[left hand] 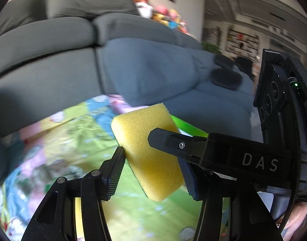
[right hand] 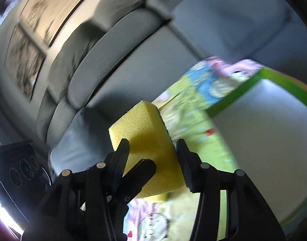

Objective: Organize objects
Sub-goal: 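Carry the yellow sponge with the right tool into the green-rimmed box and release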

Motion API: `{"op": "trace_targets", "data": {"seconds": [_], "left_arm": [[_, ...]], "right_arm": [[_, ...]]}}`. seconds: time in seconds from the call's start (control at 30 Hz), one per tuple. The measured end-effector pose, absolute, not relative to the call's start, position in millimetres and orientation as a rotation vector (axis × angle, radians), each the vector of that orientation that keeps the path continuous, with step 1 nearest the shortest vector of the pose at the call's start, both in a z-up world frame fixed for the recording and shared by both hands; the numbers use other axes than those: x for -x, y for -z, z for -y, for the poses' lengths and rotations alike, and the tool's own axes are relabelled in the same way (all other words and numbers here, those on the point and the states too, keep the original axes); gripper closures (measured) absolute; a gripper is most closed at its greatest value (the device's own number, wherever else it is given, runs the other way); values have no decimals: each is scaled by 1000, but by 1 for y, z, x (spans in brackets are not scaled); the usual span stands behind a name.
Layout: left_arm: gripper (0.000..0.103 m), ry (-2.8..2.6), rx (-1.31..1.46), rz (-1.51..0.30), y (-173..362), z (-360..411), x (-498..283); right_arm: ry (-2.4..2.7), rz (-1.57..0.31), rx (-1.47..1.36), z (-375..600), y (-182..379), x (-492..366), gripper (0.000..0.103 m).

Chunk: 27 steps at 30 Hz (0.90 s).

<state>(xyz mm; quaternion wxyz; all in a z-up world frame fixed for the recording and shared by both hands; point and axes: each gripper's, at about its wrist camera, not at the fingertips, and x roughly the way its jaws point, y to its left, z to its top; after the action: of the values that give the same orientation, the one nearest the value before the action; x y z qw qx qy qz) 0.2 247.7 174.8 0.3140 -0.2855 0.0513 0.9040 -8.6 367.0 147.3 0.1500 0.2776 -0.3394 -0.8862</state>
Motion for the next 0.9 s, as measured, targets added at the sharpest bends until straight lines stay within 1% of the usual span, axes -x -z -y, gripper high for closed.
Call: {"op": "trace_targets", "data": {"seconds": [0.13, 0.43, 0.77, 0.9], "left_arm": [[48, -2306, 769, -159, -169, -279, 7], [49, -2173, 885, -118, -143, -319, 16], [49, -2083, 1015, -16, -117, -333, 21], [49, -2060, 1041, 27, -109, -336, 19]], "right_arm": [[2610, 1078, -791, -401, -137, 0, 54], [2719, 1242, -860, -440, -112, -8, 54], [2834, 1268, -979, -460, -92, -7, 54], [2855, 1247, -1030, -463, -87, -7, 54]]}}
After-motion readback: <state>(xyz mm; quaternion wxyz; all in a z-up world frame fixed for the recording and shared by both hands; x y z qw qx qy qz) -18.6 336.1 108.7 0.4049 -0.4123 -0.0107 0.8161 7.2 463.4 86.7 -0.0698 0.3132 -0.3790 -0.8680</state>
